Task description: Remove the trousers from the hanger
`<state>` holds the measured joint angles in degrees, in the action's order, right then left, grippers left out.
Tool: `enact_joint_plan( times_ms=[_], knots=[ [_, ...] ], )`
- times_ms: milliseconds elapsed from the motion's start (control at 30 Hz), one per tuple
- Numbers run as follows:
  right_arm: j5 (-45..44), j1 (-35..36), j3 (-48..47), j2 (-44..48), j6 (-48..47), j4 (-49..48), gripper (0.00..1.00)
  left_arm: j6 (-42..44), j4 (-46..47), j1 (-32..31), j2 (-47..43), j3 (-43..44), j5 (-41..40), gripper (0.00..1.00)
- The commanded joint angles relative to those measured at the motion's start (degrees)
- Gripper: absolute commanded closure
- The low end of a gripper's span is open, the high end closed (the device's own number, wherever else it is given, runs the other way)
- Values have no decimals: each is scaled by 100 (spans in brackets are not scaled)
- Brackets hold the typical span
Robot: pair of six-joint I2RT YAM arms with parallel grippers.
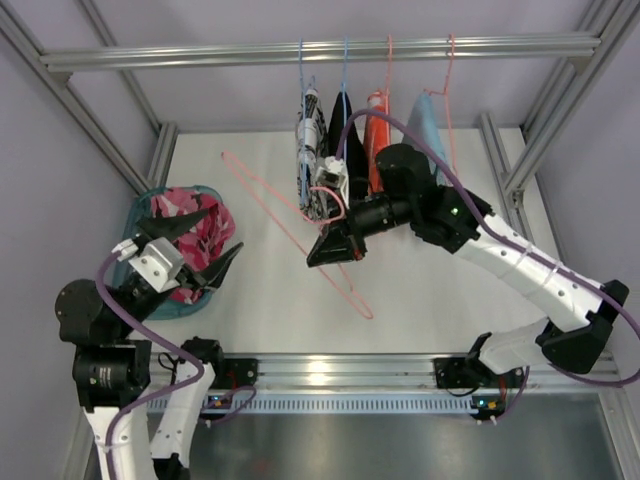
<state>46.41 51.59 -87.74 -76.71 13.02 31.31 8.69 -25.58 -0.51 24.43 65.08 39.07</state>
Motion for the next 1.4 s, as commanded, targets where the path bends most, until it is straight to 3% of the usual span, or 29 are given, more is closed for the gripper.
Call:
enact_joint_plan(
  times_ms=[0, 200, 467, 867, 1000, 1100, 1133, 1167, 1300, 1333, 1367],
  knots=[
    [509, 246, -234, -318, -413, 366, 100, 719, -956, 8, 562, 338, 1646, 22],
    [676, 351, -700, -916, -230, 358, 100, 1977, -1228, 16, 414, 339, 1595, 21],
    [966, 518, -893, -1373, 227, -28, 100, 4024, -1722, 16, 528, 67, 1437, 30],
    [1414, 729, -973, -1698, 666, -335, 100, 5442, -1783, 8, 678, -355, 1480, 40],
    [1607, 747, -1051, -1874, 1140, -687, 100, 5319, -1801, 7, 730, -320, 1788, 51],
    [1678, 747, -1122, -1997, 1361, -880, 100, 5503, -1792, 7, 678, -390, 1780, 70],
    [1678, 747, -1131, -2032, 1405, -951, 100, 5599, -1784, 7, 625, -452, 1736, 83],
    [1678, 747, -1148, -2067, 1475, -969, 100, 5626, -1783, 7, 616, -487, 1718, 90],
    [1556, 738, -1227, -2173, 1625, -1144, 99, 5600, -1792, 7, 493, -593, 1648, 100],
    [1468, 738, -1236, -2190, 1616, -1145, 86, 5600, -1792, 7, 415, -628, 1622, 100],
    [1363, 712, -1254, -2191, 1608, -1136, 83, 5600, -1801, 7, 370, -672, 1578, 100]
  ],
)
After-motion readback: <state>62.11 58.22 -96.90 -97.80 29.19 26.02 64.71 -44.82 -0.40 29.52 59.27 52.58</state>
